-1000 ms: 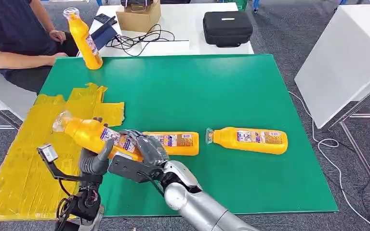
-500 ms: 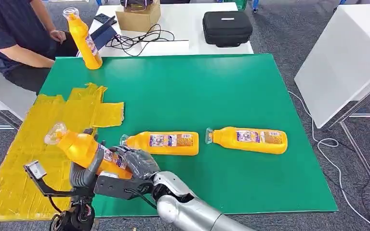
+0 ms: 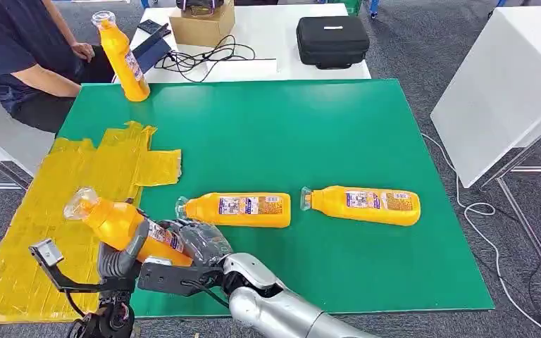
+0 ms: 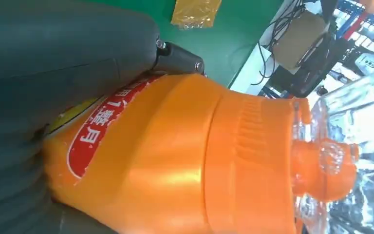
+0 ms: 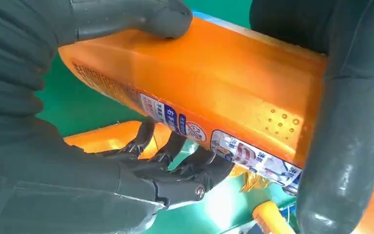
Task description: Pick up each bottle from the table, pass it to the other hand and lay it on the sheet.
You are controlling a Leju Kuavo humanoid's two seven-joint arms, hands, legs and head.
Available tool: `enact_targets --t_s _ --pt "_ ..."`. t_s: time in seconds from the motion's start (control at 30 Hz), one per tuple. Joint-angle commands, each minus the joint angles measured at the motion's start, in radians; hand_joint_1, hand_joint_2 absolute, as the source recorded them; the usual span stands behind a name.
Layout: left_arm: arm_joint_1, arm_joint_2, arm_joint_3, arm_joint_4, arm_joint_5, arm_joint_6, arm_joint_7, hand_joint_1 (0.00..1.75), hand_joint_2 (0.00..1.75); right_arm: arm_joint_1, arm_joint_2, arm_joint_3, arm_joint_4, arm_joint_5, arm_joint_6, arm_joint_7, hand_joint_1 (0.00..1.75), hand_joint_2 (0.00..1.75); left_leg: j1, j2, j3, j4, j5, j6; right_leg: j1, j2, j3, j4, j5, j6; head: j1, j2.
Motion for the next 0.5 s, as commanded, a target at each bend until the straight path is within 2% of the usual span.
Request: enact_targets --t_s 0.03,0.07,0.1,0.13,0.2,0.27,0.33,0.37,0.43,0.5 --pt "-0.051 -0.014 0.013 0.009 -0.005 -0.001 -0.002 1.75 1.75 -0.049 -0.017 0.074 0.071 -0.030 -0.010 -0.006 1.75 1.75 0.000 -0.003 0.003 -0.001 0.000 0.000 0.000 -0.004 0.004 -0.001 -0.001 0.002 0.000 0.000" --pt "-0.048 -0.016 0.024 0.005 -0.013 0.002 -0.007 1.75 1.75 -0.061 -0.017 0.056 0.074 -0.036 -0.031 -0.012 1.75 1.75 0.000 -0.002 0.002 -0.001 0.000 0.000 0.000 -0.003 0.003 -0.001 -0.001 0.002 0.000 0.000" --pt "-0.046 -0.017 0.036 0.001 -0.027 0.010 -0.016 1.75 1.75 -0.069 -0.017 0.029 0.073 -0.032 -0.053 -0.029 1.48 1.75 0.000 -0.003 0.004 -0.001 -0.001 0.001 0.000 -0.005 0.005 -0.001 -0.001 0.002 0.000 0.000" --pt "-0.042 -0.018 0.050 -0.004 -0.042 0.020 -0.026 1.75 1.75 -0.071 -0.017 -0.021 0.070 -0.040 -0.053 -0.042 0.00 0.00 0.000 -0.002 0.002 0.000 0.000 0.000 0.000 -0.003 0.003 -0.001 -0.001 0.002 0.000 0.000" --pt "-0.031 -0.009 0.090 -0.012 -0.085 0.052 -0.040 1.75 1.75 -0.061 -0.022 -0.182 0.031 0.041 -0.037 -0.068 0.00 0.00 0.000 -0.002 0.004 0.000 -0.001 0.001 0.000 -0.004 0.005 -0.001 -0.001 0.003 0.000 0.000" --pt "-0.038 0.007 0.137 0.003 -0.161 0.097 -0.061 1.75 1.75 -0.015 -0.070 -0.328 -0.122 0.126 0.013 -0.067 0.00 0.00 0.000 -0.002 0.003 0.000 -0.001 0.001 0.000 -0.003 0.004 0.000 -0.001 0.002 0.000 0.000" --pt "-0.078 0.019 0.209 0.040 -0.386 0.240 -0.144 1.75 1.75 0.053 -0.113 -0.470 -0.302 0.186 0.063 -0.068 0.00 0.00 0.000 -0.003 0.000 0.000 0.000 0.000 0.000 -0.004 0.002 -0.001 0.000 0.002 0.000 0.000" --pt "-0.114 0.030 0.249 0.073 -0.493 0.326 -0.175 1.75 1.75 0.080 -0.148 -0.513 -0.385 0.216 0.086 -0.064 0.00 0.00 0.000 -0.005 0.002 0.000 0.000 0.001 0.000 -0.007 0.004 -0.001 -0.001 0.002 0.001 0.000" --pt "-0.138 0.032 0.287 0.093 -0.503 0.303 -0.166 1.75 1.75 0.111 -0.158 -0.559 -0.438 0.242 0.137 -0.066 0.00 0.00 0.001 -0.007 0.000 0.000 0.001 0.000 0.000 -0.008 0.003 -0.001 -0.001 0.002 0.001 0.000" --pt "-0.136 0.024 0.290 0.089 -0.508 0.299 -0.166 1.75 1.75 0.117 -0.147 -0.562 -0.427 0.252 0.140 -0.071 0.00 0.00 0.000 -0.007 0.002 -0.001 0.001 0.000 0.000 -0.008 0.005 -0.002 -0.001 0.002 0.001 0.000"
